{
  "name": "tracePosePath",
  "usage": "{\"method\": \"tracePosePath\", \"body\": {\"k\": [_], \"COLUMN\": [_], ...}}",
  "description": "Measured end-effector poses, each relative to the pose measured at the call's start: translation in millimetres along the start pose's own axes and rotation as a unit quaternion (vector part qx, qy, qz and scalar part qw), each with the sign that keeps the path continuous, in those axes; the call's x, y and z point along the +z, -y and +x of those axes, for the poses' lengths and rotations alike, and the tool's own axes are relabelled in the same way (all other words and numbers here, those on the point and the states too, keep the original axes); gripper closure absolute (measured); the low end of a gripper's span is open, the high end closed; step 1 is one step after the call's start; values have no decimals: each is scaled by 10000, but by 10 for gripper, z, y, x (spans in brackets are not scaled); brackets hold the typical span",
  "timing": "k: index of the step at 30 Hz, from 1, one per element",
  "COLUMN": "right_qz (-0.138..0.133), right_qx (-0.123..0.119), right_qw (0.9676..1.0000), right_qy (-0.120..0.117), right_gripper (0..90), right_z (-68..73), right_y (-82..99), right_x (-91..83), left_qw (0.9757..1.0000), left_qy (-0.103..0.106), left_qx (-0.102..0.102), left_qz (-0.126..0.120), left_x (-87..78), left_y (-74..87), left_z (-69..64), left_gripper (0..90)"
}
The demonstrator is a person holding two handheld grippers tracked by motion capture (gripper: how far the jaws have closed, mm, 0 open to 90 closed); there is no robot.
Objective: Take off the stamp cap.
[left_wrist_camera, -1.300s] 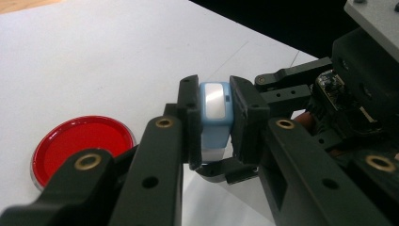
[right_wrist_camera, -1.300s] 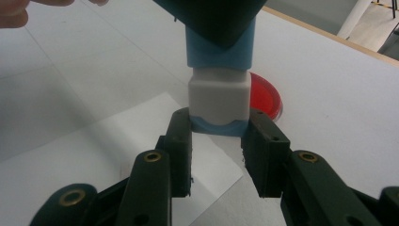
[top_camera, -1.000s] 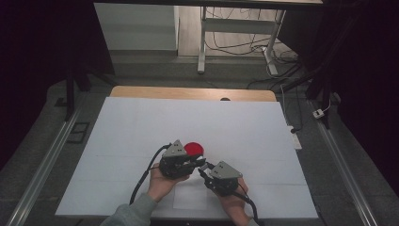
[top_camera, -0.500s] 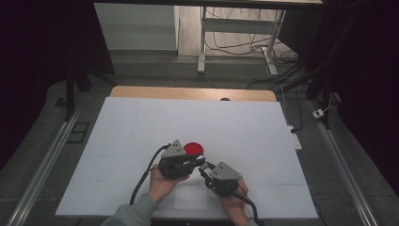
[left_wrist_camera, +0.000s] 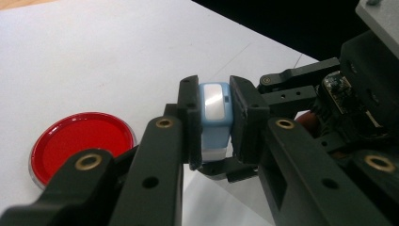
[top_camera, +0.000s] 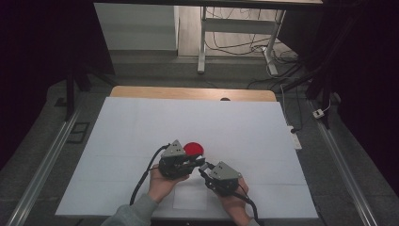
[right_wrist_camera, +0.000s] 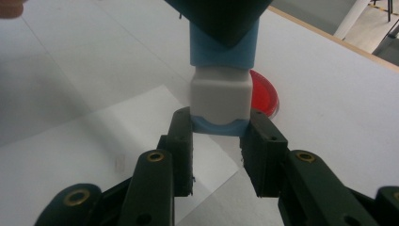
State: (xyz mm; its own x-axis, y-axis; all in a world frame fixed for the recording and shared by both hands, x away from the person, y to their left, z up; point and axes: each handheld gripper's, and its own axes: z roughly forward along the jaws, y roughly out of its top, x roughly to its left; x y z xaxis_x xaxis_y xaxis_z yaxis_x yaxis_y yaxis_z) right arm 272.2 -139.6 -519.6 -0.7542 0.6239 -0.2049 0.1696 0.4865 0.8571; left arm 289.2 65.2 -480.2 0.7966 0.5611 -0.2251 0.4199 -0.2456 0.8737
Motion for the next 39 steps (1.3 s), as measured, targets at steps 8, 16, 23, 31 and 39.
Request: {"method": "tracePosePath", "body": {"k": [8, 16, 23, 31, 39], "right_qz": [-114, -13, 83, -15, -45], "right_qx": [340, 208, -33, 79, 55], "right_qw": [9993, 9997, 9999, 9999, 9999], "right_qy": [100, 136, 58, 82, 112], "right_gripper": [654, 656, 656, 656, 656], "right_z": [35, 45, 22, 27, 20], "right_y": [13, 6, -20, -12, -18], "right_x": [-20, -9, -5, -17, -27], "left_qw": [10000, 10000, 9999, 9999, 9998], "left_qy": [-2, -43, -5, 1, -34], "left_qx": [-18, 7, -82, -107, -80], "left_qz": [-75, -35, -73, -125, -184], "left_x": [-5, 4, -9, -15, -19], "left_y": [0, 7, 7, 5, 2], "left_z": [-10, -13, 10, 6, -11], "left_gripper": [756, 757, 756, 756, 756]}}
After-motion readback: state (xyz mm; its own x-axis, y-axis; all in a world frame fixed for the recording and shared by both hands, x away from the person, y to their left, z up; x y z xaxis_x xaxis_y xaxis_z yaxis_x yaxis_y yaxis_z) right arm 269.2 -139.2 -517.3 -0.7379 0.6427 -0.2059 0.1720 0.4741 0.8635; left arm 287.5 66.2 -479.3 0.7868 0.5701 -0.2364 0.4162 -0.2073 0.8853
